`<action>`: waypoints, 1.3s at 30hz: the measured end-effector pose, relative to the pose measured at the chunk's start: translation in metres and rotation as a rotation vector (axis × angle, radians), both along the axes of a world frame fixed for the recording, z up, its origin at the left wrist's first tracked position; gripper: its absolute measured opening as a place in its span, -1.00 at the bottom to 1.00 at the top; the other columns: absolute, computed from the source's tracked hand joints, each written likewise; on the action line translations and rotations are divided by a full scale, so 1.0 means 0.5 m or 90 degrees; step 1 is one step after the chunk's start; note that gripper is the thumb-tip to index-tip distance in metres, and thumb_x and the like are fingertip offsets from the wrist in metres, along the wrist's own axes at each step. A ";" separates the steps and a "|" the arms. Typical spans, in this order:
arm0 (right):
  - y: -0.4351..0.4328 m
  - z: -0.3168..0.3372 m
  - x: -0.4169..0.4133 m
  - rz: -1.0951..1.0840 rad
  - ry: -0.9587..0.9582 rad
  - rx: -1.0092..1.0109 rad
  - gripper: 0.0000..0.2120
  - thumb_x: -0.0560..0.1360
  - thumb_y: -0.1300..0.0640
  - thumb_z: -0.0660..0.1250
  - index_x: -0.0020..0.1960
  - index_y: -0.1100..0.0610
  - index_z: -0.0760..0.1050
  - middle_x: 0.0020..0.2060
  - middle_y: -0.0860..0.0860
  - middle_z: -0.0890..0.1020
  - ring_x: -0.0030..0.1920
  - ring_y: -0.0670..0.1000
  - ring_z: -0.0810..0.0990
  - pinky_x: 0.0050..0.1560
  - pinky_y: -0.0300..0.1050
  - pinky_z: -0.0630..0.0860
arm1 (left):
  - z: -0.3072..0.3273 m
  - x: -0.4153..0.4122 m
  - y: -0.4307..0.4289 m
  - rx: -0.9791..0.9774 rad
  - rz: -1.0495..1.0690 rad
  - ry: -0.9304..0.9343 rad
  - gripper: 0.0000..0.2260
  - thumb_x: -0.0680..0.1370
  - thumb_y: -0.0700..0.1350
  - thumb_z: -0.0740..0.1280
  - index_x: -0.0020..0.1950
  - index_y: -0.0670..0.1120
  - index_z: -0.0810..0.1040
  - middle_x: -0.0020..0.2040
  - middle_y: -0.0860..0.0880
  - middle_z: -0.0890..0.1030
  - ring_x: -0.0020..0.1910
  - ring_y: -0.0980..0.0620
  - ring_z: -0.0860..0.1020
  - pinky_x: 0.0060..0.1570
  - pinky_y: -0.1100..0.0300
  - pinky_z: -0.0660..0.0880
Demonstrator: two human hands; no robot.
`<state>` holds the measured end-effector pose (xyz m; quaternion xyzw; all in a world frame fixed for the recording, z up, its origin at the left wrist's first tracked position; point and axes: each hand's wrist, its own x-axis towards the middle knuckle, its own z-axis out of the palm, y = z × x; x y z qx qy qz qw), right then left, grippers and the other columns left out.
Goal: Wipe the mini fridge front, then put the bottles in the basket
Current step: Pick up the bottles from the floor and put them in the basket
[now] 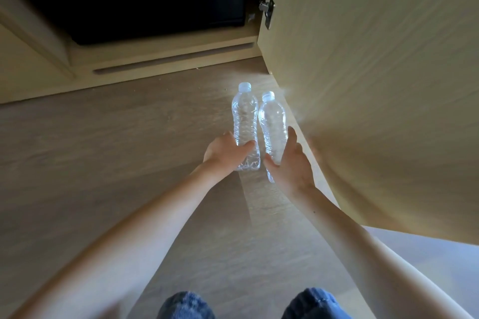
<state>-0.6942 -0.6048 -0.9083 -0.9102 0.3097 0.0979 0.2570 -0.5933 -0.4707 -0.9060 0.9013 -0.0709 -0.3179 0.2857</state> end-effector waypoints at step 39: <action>0.254 1.896 -0.198 0.024 -0.475 0.292 -0.51 0.43 0.12 0.48 0.25 -0.11 0.34 0.07 -0.16 0.55 -0.01 -0.22 0.56 -0.10 -0.41 0.43 | 1.888 -0.346 0.348 -0.342 0.322 -0.287 -0.59 0.44 0.02 0.52 0.21 0.18 0.45 0.05 0.27 0.56 0.08 0.30 0.52 0.03 0.36 0.44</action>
